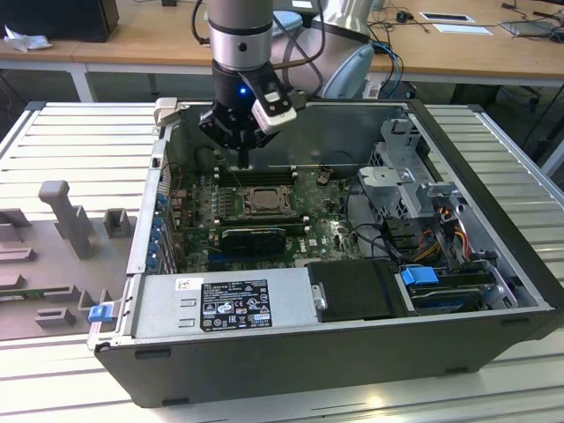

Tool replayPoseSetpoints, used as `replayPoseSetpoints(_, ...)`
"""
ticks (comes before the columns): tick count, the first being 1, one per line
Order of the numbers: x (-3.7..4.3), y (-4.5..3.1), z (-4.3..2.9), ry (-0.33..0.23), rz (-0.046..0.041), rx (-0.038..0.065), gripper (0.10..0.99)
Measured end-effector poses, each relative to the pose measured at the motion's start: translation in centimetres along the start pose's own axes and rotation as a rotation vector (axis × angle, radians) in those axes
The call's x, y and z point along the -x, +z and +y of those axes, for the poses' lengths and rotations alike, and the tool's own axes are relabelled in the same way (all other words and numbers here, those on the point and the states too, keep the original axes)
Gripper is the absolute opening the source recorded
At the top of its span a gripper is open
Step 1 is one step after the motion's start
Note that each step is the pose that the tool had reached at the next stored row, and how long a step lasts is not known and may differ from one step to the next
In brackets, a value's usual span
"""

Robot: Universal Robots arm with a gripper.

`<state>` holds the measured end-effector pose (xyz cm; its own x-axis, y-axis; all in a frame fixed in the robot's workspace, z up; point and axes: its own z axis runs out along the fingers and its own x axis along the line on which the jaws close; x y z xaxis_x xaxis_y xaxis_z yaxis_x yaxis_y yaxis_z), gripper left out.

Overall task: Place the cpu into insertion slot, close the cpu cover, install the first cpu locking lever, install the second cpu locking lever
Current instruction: 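Install the first cpu locking lever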

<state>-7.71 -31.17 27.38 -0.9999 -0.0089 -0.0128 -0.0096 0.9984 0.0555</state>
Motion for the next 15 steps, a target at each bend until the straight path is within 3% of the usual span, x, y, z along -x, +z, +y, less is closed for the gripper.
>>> replayPoseSetpoints(7, -1.66, 0.42, -0.01, -0.019, 0.0011, 0.0, 0.106)
replayPoseSetpoints(15, -1.87, 1.08, -0.04, -0.026, 0.0015, 0.0, 0.106)
